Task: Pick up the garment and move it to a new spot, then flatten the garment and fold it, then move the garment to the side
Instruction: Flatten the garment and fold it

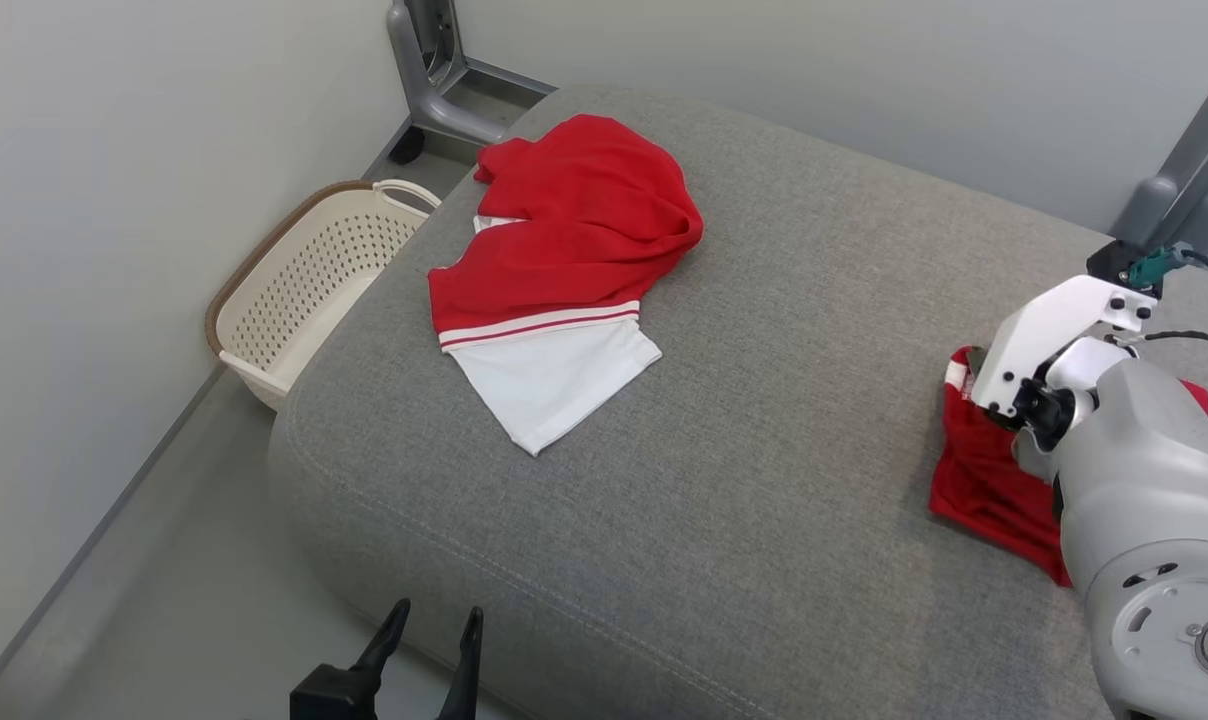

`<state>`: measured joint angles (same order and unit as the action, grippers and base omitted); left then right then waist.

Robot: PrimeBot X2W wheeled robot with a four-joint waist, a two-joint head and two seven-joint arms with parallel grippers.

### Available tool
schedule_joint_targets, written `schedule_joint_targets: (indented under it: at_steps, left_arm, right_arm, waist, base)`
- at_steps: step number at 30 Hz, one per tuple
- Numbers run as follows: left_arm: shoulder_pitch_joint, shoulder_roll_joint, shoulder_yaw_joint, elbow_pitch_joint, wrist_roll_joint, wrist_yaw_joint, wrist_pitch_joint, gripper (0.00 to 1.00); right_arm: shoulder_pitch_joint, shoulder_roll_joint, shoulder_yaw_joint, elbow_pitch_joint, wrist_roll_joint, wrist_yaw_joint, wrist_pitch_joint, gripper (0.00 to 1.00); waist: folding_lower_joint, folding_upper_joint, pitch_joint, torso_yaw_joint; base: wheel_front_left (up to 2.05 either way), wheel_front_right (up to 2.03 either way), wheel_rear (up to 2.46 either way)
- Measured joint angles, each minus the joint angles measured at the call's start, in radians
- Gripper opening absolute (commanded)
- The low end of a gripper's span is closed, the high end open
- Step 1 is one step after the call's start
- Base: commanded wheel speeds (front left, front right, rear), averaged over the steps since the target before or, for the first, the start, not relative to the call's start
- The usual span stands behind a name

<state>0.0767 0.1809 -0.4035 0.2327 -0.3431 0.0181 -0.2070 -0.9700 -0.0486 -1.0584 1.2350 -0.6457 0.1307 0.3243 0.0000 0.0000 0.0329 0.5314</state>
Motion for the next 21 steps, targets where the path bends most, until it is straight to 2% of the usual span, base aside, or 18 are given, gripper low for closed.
schedule_joint_targets:
  at_steps: [9, 15, 16, 17, 18, 19, 21]
  left_arm:
    - [-0.002, 0.003, 0.009, 0.003, -0.016, 0.009, -0.005, 1.00]
    - [-0.005, 0.003, 0.011, 0.006, -0.022, 0.010, -0.010, 1.00]
    - [-0.005, 0.002, 0.010, 0.007, -0.023, 0.010, -0.012, 1.00]
    - [-0.005, 0.002, 0.009, 0.009, -0.024, 0.012, -0.013, 1.00]
    - [-0.005, 0.002, 0.009, 0.010, -0.024, 0.013, -0.014, 1.00]
    - [-0.005, 0.001, 0.008, 0.011, -0.024, 0.013, -0.014, 1.00]
    - [-0.006, -0.001, 0.007, 0.012, -0.025, 0.013, -0.016, 1.00]
  right_arm:
    - [-0.056, 0.002, 0.033, 0.024, -0.009, 0.000, -0.120, 1.00]
    - [0.001, 0.000, 0.107, -0.041, -0.017, 0.000, -0.148, 1.00]
    - [0.017, 0.000, 0.118, -0.050, -0.017, 0.000, -0.152, 0.95]
    - [0.033, -0.001, 0.127, -0.056, -0.017, 0.000, -0.156, 0.71]
    - [0.047, -0.001, 0.134, -0.059, -0.017, 0.000, -0.159, 0.40]
    - [0.060, -0.001, 0.140, -0.063, -0.017, 0.000, -0.161, 0.00]
    - [0.084, -0.001, 0.151, -0.065, -0.018, 0.000, -0.179, 0.00]
  waist:
    - [0.0000, 0.0000, -0.002, -0.025]
    - [0.0000, 0.0000, -0.014, -0.075]
    - [0.0000, 0.0000, -0.016, -0.083]
    - [0.0000, 0.0000, -0.018, -0.092]
    - [0.0000, 0.0000, -0.021, -0.099]
    - [0.0000, 0.0000, -0.022, -0.106]
    - [0.0000, 0.0000, -0.024, -0.118]
  base:
    - [0.00, 0.00, 0.00]
    - [0.00, 0.00, 0.00]
    - [0.00, 0.00, 0.00]
    - [0.00, 0.00, 0.00]
    - [0.00, 0.00, 0.00]
    - [0.00, 0.00, 0.00]
    - [0.00, 0.00, 0.00]
